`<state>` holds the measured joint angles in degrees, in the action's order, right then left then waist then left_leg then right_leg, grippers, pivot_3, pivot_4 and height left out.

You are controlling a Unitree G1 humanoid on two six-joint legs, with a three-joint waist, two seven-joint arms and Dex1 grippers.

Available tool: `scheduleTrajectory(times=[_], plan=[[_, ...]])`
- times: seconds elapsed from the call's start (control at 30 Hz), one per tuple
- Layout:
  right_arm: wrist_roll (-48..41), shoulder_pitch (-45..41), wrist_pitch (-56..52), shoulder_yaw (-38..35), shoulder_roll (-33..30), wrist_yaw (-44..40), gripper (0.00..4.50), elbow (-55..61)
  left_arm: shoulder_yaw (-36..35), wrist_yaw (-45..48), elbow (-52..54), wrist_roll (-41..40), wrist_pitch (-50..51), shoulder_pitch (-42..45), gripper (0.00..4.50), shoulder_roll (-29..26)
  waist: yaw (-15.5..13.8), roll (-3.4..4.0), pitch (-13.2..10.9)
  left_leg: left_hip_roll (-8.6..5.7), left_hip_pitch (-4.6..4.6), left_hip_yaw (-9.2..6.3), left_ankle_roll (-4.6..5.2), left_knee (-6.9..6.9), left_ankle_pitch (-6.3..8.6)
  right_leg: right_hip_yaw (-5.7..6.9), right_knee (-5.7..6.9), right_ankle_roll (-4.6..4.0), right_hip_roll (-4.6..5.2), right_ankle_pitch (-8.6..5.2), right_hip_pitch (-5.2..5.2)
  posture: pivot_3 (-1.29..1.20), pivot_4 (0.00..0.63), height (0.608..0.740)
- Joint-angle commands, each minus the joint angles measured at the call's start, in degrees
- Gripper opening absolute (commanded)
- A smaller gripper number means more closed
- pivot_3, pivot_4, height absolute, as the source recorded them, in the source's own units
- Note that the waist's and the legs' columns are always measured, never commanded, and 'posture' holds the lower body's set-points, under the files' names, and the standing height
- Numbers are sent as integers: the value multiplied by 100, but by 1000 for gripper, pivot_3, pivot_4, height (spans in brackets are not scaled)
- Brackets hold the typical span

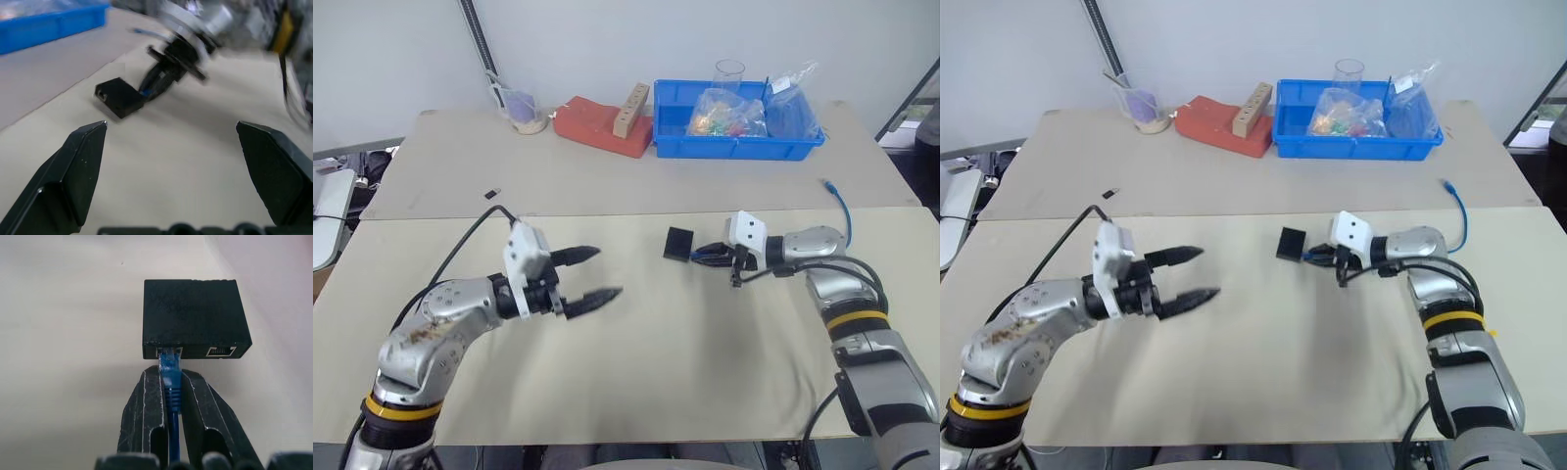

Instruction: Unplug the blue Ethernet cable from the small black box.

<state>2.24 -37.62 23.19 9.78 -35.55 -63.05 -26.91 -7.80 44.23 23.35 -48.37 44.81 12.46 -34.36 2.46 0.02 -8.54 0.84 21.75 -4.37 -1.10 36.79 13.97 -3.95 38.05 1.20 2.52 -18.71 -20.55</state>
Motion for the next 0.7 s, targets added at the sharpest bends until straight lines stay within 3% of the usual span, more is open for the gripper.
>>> scheduleTrajectory(times=[0.03,0.13,0.37,0.57,0.67,0.7], plan=[[632,108,1361,-76,-102,850,60,884,-341,-263,-326,-1006,849,372,4500,44,5,0,0,0,0,-1,0,0,0,1,3,0,-1,0,0,0,150,740],[922,185,1756,12,-107,1200,60,1303,-315,-331,-661,-1136,1056,697,4500,100,-1,0,0,0,-1,-1,-1,0,-1,1,3,0,-2,0,-1,0,150,740],[1343,103,1929,268,-27,1615,60,1860,415,88,-1581,-283,586,1519,4500,358,-38,0,0,-8,2,5,-19,0,-11,2,1,0,2,0,1,0,150,740],[1368,52,1869,438,57,1704,60,1945,664,285,-1810,69,380,1726,4500,584,-4,0,0,-4,3,6,-21,-1,-12,2,2,-1,-2,0,0,0,150,740],[1354,61,1871,512,52,1699,60,1916,569,399,-1839,42,334,1689,3664,667,0,0,0,-3,1,6,-21,-1,-12,1,2,-1,-2,0,0,0,150,740],[1357,44,1895,541,48,1701,60,1880,543,438,-1791,12,360,1679,3163,670,-1,0,0,-4,2,6,-21,-1,-12,2,2,-1,-2,0,-1,0,150,740]])
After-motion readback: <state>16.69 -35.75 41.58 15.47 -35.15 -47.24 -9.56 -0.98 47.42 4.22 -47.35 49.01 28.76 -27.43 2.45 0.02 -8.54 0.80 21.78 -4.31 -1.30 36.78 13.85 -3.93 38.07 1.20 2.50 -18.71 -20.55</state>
